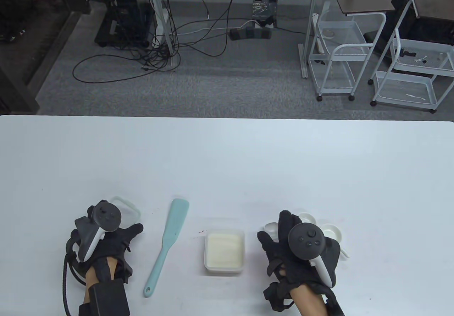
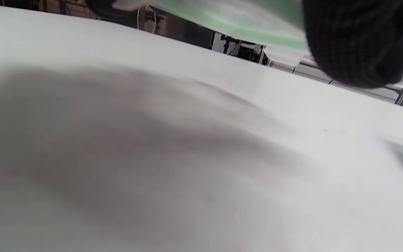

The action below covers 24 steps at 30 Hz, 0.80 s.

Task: Scoop white sugar with coffee spoon and level it off using dessert spatula

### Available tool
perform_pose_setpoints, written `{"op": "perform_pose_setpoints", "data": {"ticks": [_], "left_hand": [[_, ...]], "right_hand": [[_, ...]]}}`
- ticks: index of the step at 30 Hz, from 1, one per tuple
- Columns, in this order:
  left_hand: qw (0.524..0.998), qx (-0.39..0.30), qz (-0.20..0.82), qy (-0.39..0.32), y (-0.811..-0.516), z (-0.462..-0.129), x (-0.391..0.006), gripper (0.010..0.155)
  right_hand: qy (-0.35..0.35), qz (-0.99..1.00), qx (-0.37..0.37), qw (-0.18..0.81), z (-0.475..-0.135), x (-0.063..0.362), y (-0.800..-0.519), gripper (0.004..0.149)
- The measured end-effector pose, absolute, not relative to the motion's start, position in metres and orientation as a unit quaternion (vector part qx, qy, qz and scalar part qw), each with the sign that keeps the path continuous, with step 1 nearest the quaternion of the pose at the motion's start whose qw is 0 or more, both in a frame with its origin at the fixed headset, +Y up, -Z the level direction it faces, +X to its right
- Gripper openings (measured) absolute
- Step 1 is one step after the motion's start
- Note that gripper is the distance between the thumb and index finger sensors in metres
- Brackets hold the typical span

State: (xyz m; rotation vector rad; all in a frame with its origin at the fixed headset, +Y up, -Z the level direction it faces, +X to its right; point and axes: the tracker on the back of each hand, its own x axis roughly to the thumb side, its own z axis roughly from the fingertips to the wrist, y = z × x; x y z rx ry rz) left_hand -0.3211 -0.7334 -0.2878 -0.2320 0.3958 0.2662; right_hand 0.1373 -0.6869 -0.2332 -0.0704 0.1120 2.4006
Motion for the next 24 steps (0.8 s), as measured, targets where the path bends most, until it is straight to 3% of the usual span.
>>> {"op": "perform_pose_setpoints", "data": {"ticks": [8,21,24], "left_hand": [[0.933,-0.27,0.108,0.21,-0.755,-0.291,-0.321,0.12],[0.936,-0.267,0.084,0.213,-0.752,-0.291,-0.318,0.119],[0.944,-0.235,0.099,0.208,-0.739,-0.292,-0.314,0.118]], "right_hand": [[0.048,0.932,-0.026,0.358,-0.233,0.137,-0.687,0.084],[0.05,0.932,-0.027,0.359,-0.233,0.137,-0.686,0.085],[0.048,0.93,-0.03,0.362,-0.234,0.138,-0.686,0.085]]}}
